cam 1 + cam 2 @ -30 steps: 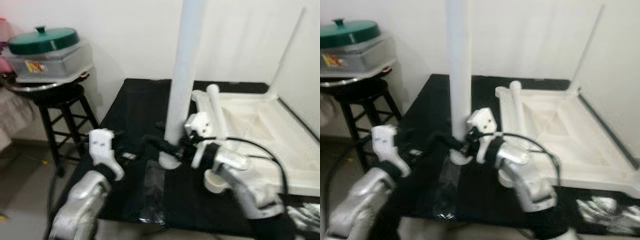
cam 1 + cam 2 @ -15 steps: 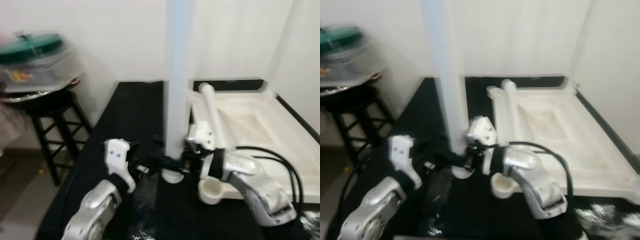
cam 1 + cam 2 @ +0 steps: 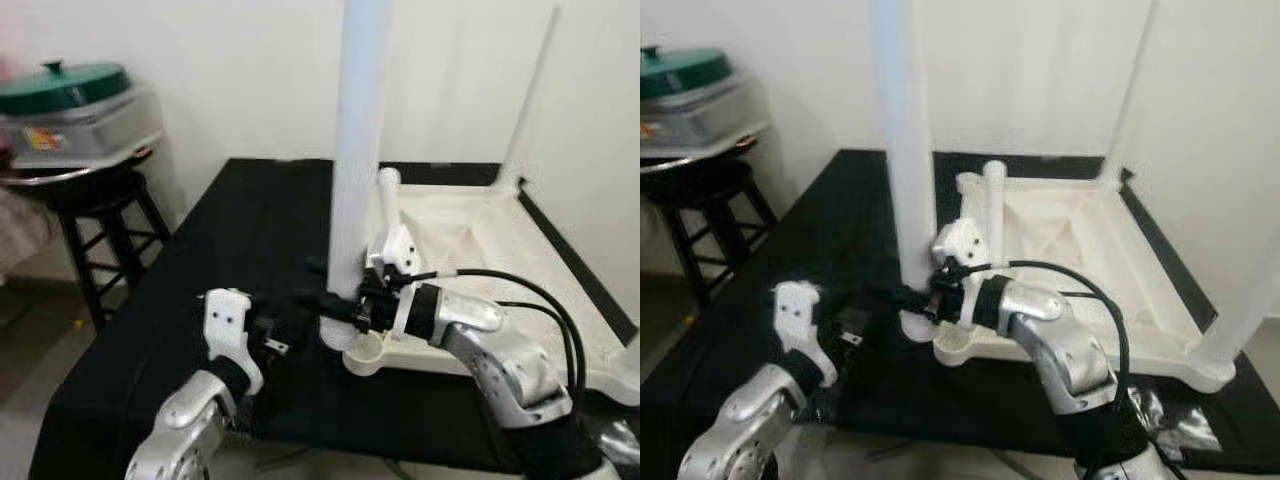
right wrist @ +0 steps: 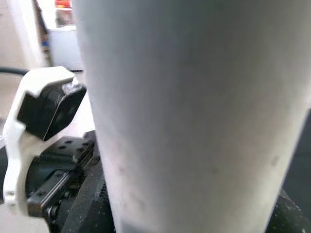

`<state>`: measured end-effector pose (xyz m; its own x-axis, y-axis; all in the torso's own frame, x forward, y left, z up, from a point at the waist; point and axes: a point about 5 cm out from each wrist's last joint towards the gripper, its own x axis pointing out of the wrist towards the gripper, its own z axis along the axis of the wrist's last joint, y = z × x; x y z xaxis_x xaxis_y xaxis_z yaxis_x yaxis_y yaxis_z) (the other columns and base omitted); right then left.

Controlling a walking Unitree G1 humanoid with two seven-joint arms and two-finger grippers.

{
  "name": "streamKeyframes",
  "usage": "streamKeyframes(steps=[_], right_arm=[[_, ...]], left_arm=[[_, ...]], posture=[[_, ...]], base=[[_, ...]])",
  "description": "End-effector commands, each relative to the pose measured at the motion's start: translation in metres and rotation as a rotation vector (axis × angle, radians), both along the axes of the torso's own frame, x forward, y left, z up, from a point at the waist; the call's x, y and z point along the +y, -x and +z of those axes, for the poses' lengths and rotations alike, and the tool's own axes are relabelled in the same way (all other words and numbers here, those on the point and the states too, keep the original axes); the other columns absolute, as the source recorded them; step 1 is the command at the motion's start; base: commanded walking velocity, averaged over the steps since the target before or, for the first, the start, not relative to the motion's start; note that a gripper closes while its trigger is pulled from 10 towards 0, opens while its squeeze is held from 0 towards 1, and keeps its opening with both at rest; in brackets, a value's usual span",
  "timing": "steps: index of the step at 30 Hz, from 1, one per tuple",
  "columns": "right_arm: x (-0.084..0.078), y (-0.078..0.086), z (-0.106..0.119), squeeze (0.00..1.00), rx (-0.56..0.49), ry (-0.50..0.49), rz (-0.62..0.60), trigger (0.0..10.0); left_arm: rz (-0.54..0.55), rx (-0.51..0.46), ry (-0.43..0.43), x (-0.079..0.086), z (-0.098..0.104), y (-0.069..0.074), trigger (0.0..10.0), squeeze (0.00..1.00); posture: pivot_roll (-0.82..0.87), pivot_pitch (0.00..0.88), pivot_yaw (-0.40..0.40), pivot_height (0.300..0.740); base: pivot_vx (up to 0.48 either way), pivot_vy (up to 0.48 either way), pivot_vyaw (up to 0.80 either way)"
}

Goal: Building children table

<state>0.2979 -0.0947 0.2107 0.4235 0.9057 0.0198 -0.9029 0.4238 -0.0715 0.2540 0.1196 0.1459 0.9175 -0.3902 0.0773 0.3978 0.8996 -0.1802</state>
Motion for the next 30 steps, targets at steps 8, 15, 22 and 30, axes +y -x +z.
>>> streamKeyframes(steps=[8, 15, 22, 30], right_arm=[[-0.004, -0.034, 0.023, 0.00, -0.038, -0.016, -0.057, 10.0], [-0.006, -0.025, 0.039, 0.00, -0.094, 0.009, 0.142, 10.0], [-0.008, -0.013, 0.039, 0.00, -0.078, 0.034, 0.292, 10.0], [0.003, -0.011, 0.036, 0.00, -0.065, -0.011, 0.298, 10.0]], left_arm=[[0.045, 0.000, -0.043, 0.009, 0.000, 0.004, 10.0, 0.00], [-0.003, -0.016, -0.093, 0.006, 0.002, 0.014, 10.0, 0.00], [-0.030, 0.001, -0.074, 0.004, 0.003, 0.021, 10.0, 0.00], [0.002, 0.024, -0.064, 0.008, 0.003, 0.018, 10.0, 0.00]], posture=[[0.00, 0.116, -0.007, 0.740], [0.01, 0.166, -0.008, 0.740], [0.01, 0.197, 0.001, 0.740], [0.01, 0.208, 0.009, 0.740]], base=[[0.000, 0.000, 0.40], [0.000, -0.156, 0.00], [0.000, -0.469, 0.00], [0.000, -0.156, 0.00]])
